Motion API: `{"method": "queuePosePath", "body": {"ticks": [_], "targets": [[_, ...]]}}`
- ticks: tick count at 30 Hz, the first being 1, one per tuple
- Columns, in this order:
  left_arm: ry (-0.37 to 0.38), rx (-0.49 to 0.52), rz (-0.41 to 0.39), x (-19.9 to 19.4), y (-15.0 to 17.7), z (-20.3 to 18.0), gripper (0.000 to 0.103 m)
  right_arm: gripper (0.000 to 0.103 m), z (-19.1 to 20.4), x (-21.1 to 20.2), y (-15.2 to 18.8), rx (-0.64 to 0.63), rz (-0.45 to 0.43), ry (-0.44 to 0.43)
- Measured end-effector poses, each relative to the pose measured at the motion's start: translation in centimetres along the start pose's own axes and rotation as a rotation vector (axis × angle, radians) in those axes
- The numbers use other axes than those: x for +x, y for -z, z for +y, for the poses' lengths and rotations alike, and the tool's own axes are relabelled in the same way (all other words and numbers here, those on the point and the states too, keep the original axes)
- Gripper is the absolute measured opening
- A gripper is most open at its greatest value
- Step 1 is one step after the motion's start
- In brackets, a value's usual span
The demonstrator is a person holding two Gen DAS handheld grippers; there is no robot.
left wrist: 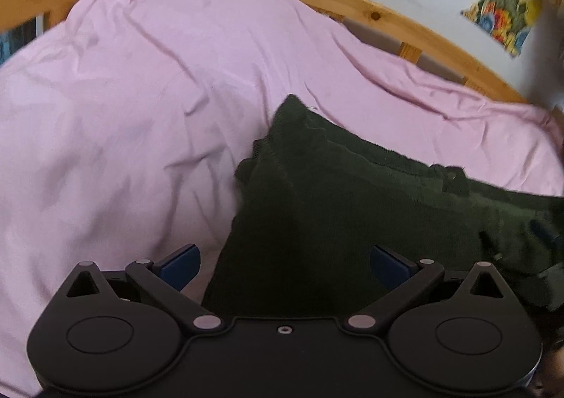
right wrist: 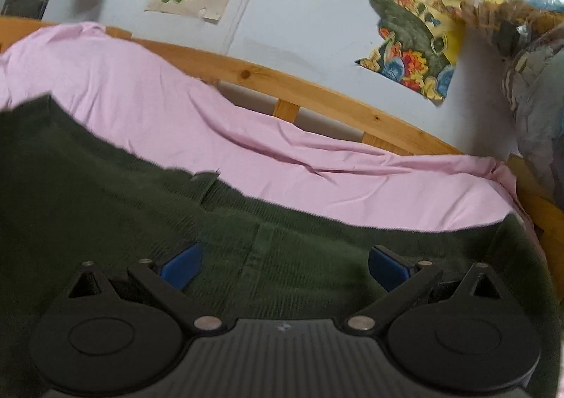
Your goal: Fold large clothes
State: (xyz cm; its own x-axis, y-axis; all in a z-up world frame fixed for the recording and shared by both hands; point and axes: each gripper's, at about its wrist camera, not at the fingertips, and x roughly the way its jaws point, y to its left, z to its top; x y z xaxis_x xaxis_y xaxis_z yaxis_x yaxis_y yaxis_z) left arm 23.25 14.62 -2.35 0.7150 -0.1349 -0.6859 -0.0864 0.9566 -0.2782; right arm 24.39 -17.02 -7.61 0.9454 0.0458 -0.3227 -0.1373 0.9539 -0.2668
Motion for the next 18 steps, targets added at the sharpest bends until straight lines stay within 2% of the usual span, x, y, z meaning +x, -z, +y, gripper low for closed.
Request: {"method": "queuePosePath", "body": {"ticks": [3, 6, 10, 16, 18], "targets": [[0.019, -0.069, -0.01, -0.4, 1.6, 2.3, 0.102, 0.103, 0.8, -0.3, 1.2, -0.029, -0.05, 0.022], [0.042, -0.077, 0.013, -0.1, 2.6, 3.4, 0.102, 0.103, 0.7, -0.2, 1.2, -0.024, -0.04, 0.013], [0.124, -0.09, 0.059, 1.7, 2.1, 3.2, 0.102, 0.103, -0.2, 0.0, 1.5, 0.032, -0.037, -0.027], [0.116, -0.023, 0.104, 5.3, 1.0, 1.4, 0.102, 0.103, -0.3, -0.2, 1.7, 0.04, -0.049, -0.025], [0.115, -0.037, 0.125, 5.8, 0.5, 1.2, 0.102, 0.103, -0.2, -0.3, 1.7, 0.034, -0.055, -0.018]]}}
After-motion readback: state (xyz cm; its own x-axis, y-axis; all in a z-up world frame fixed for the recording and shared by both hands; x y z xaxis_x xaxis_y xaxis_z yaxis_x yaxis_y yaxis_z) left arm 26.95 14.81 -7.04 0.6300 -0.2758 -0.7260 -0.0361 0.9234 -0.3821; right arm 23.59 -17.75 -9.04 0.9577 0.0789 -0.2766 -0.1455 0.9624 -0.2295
